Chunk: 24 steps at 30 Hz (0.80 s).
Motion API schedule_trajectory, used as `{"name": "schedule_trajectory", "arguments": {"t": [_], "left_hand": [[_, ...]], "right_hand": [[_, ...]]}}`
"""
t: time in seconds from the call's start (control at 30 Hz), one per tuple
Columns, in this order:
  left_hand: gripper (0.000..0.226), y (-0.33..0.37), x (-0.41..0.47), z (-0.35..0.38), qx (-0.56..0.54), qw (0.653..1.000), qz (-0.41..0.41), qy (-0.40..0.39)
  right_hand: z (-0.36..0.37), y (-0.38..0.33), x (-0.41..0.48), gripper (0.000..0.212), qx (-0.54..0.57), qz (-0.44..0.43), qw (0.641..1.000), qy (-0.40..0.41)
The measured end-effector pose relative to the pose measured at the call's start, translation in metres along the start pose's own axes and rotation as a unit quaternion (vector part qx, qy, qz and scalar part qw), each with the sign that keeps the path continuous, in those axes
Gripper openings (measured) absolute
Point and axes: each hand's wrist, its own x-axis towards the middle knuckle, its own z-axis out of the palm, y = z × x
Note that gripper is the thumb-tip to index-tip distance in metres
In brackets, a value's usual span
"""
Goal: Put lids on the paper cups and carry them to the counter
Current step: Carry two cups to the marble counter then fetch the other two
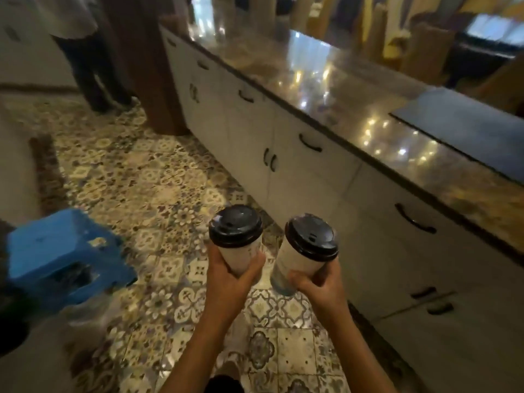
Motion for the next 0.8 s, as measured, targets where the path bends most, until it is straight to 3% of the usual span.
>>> {"name": "schedule_trajectory", "arguments": {"t": [0.33,0.43,0.67,0.8], "left_hand": [[0.081,0.012,0.182,0.076,-0.023,0.984,0.007,-0.174],[0.088,0.012,0.226,0.106,-0.02,0.977,0.003,-0.21],[0.071,0.018,0.281,0.201,-0.044,0.952,-0.009,-0.302],[0.074,0.029,0.309,0.278,-0.059,0.936,-0.017,-0.347]], "right_hand": [[-0.011,-0.01,0.145,0.088,0.048,-0.031,0.982,0.18],[-0.024,-0.01,0.178,0.078,0.071,-0.024,0.972,0.225],[-0.085,-0.007,0.233,0.071,0.074,-0.022,0.949,0.306],[-0.136,-0.008,0.275,0.085,0.182,-0.018,0.919,0.348]]}}
